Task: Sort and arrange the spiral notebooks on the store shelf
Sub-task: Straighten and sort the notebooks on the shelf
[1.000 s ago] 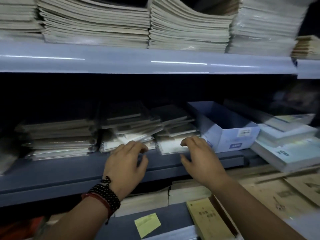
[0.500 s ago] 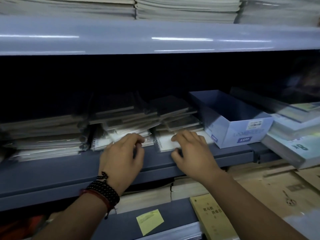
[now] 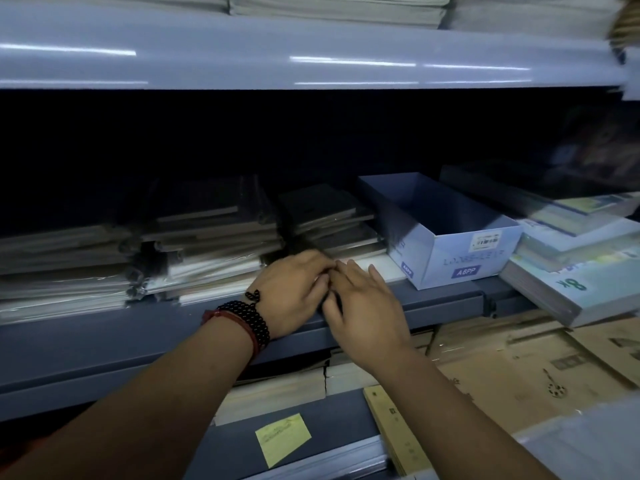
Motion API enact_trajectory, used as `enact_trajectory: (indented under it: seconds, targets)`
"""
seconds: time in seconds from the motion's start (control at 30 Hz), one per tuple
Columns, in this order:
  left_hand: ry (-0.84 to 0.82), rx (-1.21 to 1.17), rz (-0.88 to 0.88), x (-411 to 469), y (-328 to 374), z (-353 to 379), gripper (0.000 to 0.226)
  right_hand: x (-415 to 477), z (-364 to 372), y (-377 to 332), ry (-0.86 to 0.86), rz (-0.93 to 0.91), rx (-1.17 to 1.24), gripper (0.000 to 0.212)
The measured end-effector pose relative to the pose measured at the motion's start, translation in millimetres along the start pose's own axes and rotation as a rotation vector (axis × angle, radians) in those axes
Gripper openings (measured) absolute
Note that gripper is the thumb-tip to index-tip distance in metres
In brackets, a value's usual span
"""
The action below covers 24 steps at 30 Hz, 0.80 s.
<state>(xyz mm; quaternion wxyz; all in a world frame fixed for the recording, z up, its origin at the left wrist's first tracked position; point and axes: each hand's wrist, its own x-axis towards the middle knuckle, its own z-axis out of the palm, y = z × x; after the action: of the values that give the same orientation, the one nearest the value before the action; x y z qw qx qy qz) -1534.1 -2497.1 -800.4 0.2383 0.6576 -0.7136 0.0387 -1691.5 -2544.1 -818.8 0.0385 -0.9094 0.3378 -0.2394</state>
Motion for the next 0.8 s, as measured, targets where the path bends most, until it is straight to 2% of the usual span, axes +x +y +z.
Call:
enact_trajectory:
  seconds: [0.1, 0.2, 0.33, 0.53, 0.63, 0.7, 0.8]
  targets:
    - [-0.041, 0.126, -0.045, -2, 2, 1, 0.044, 1, 1, 2, 0.002, 0.013, 0.012, 0.071]
    - [-0.091, 0.201, -0.123, -2, 4, 2, 0.045, 1, 3, 1, 0.014, 0.018, 0.034, 0.069]
    - [-0.090, 0.175, -0.180, -1, 3, 1, 0.047, -13, 0, -2, 0.043, 0.004, 0.036, 0.052]
    - [-0.137, 0.056, -0.212, -2, -3, 1, 0.073, -60, -17, 1, 0.125, -0.045, 0.015, 0.047]
    - [-0.109, 0.046, -0.237, 0, 1, -1, 0.072, -65, -23, 3, 0.130, -0.025, 0.080, 0.045]
    - [-0.114, 0.054, -0.237, 0, 2, -3, 0.068, -62, -27, 2, 0.167, 0.081, 0.264, 0.036]
    - [-0.136, 0.048, -0.233, -1, 3, -4, 0.068, -64, -39, -6, 0.442, 0.430, 0.533, 0.013]
